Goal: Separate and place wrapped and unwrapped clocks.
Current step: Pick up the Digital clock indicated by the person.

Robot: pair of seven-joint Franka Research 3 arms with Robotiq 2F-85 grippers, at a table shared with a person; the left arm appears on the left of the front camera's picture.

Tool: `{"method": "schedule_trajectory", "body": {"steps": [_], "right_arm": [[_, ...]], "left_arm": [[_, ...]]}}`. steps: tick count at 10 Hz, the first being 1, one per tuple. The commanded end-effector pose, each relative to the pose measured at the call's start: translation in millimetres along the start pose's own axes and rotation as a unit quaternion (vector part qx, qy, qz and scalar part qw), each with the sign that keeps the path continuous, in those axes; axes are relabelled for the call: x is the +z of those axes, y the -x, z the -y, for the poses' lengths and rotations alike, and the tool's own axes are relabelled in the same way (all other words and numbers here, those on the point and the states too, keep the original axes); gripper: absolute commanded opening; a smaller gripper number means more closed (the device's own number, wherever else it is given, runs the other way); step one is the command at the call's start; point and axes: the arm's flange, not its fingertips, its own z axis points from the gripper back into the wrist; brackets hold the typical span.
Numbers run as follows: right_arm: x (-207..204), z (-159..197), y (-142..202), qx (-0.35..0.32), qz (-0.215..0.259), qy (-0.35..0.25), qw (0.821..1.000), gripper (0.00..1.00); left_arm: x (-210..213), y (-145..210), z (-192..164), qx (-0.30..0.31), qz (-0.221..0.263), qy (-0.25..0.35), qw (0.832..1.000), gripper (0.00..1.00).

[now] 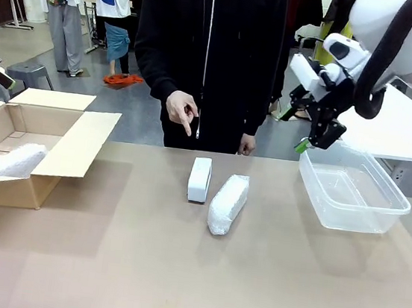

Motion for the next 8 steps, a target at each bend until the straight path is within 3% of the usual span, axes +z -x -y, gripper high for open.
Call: {"method": "schedule_trajectory", "body": {"steps": [1,4,8], "right_arm": [[-6,8,-23,0.038,-0.037,-0.011,0.999,1.0],[-29,-1,-67,0.113,-0.07,-0.046,0.99,1.0],[-69,-9,-109,0.167,-0.086,-0.062,0.98,1.0]], "left_arm": [[1,0,1,-0.008,0.003,0.002,1.0,1.0],[1,0,1,-0.008,0.003,0.002,1.0,1.0],[1,0,1,-0.008,0.003,0.002,1.0,1.0]]}}
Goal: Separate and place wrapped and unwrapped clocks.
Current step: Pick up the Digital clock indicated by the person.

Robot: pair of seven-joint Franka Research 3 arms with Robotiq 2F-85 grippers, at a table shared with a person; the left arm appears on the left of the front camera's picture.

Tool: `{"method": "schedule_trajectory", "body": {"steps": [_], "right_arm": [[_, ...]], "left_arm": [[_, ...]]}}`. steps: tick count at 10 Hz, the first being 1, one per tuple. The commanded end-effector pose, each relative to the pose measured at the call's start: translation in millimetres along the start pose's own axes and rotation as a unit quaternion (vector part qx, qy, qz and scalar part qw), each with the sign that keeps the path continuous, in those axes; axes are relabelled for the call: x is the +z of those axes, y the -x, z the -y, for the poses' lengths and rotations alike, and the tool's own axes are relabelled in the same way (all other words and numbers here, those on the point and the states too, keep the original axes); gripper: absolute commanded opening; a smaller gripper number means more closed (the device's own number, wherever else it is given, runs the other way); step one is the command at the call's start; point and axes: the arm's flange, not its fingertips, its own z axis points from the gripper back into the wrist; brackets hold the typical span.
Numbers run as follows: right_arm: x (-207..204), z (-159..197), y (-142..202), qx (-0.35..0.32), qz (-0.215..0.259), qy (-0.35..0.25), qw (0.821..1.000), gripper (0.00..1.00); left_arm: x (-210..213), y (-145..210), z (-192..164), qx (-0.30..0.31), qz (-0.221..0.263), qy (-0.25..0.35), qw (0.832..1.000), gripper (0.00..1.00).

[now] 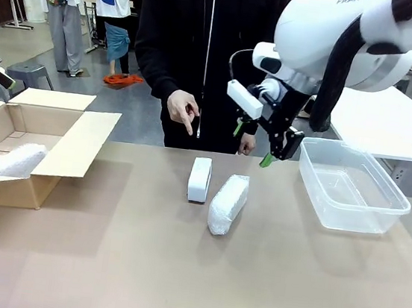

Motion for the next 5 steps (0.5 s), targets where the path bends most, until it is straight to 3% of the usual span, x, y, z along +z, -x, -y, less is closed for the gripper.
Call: {"method": "schedule_trajectory", "body": {"steps": [1,5], "right_arm": [[-15,4,-8,0.003,-0.022,0.017,1.0,1.0],[-50,17,-33,0.045,-0.026,0.023,0.998,1.0]], "left_arm": [[1,1,1,-0.008,0.003,0.002,1.0,1.0],[1,1,1,-0.008,0.003,0.002,1.0,1.0]]}}
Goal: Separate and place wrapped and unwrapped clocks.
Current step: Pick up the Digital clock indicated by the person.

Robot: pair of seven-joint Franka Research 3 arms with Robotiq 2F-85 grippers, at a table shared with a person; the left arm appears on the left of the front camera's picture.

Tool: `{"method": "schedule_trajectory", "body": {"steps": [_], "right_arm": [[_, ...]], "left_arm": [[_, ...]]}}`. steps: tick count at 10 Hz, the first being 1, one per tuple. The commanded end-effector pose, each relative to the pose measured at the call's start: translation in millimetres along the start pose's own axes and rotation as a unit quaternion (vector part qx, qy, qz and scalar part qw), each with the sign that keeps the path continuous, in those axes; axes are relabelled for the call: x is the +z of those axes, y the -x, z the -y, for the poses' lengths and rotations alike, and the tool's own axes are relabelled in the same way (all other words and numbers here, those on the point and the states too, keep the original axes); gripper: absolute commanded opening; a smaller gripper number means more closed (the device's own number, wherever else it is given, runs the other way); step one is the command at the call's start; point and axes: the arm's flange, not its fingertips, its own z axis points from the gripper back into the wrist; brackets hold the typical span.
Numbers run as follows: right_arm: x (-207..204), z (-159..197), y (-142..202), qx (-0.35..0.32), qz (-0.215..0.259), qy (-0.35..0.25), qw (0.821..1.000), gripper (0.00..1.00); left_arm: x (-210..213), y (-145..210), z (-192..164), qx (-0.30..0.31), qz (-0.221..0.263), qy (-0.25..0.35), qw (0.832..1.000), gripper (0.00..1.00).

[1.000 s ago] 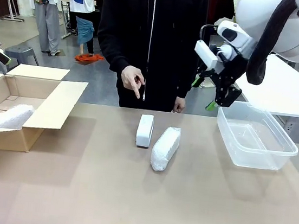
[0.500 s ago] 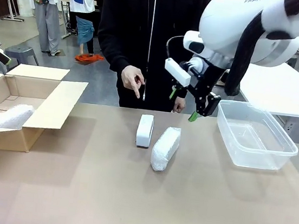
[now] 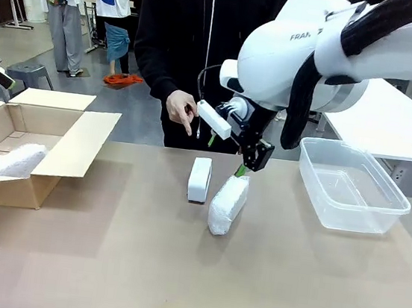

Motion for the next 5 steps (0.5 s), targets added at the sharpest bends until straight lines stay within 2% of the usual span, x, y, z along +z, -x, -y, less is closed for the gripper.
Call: {"method": "schedule_trajectory", "body": {"steps": [1,3,5], "right_arm": [[-16,4,-4,0.016,-0.026,0.0,1.0,1.0],[-32,6,-8,0.038,-0.044,-0.019,0.998,1.0],[-43,13,-6,0.06,-0.064,-0.013,0.996,1.0]], "left_arm": [[1,1,1,-0.009,0.003,0.002,1.0,1.0],[1,1,1,-0.009,0.003,0.002,1.0,1.0],[1,1,1,-0.009,0.003,0.002,1.0,1.0]]}}
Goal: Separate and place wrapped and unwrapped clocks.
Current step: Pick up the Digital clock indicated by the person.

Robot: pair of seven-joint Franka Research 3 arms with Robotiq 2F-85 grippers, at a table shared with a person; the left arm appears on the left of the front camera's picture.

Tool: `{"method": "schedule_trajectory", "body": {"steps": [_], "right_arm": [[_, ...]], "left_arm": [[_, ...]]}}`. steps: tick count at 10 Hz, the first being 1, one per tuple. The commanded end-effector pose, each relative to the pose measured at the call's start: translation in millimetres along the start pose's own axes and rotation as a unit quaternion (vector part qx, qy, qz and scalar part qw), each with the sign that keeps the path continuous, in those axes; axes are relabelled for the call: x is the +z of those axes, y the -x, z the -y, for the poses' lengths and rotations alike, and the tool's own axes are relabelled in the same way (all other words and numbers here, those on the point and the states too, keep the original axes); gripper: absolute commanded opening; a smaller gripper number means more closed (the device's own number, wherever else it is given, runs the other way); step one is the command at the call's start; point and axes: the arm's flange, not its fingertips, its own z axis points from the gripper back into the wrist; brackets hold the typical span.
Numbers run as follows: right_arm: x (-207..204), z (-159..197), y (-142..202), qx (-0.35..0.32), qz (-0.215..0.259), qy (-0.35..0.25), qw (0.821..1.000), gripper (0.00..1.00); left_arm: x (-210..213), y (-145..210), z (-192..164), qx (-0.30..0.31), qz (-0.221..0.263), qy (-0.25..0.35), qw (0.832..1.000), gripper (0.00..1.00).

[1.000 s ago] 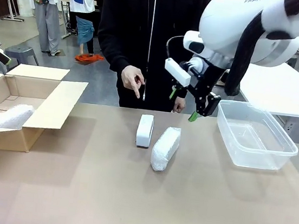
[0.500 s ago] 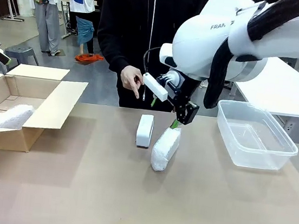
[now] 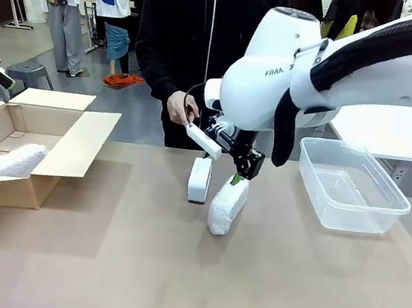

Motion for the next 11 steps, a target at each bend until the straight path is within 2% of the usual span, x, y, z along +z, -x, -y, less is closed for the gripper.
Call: {"method": "schedule_trajectory", "body": {"steps": [1,11], "right_arm": [[-12,12,1,0.012,-0.027,-0.004,1.0,1.0],[-9,6,2,0.017,-0.013,-0.006,1.0,1.0]], "left_arm": [[1,1,1,-0.009,0.004,0.002,1.0,1.0],[1,1,1,-0.009,0.004,0.002,1.0,1.0]]}}
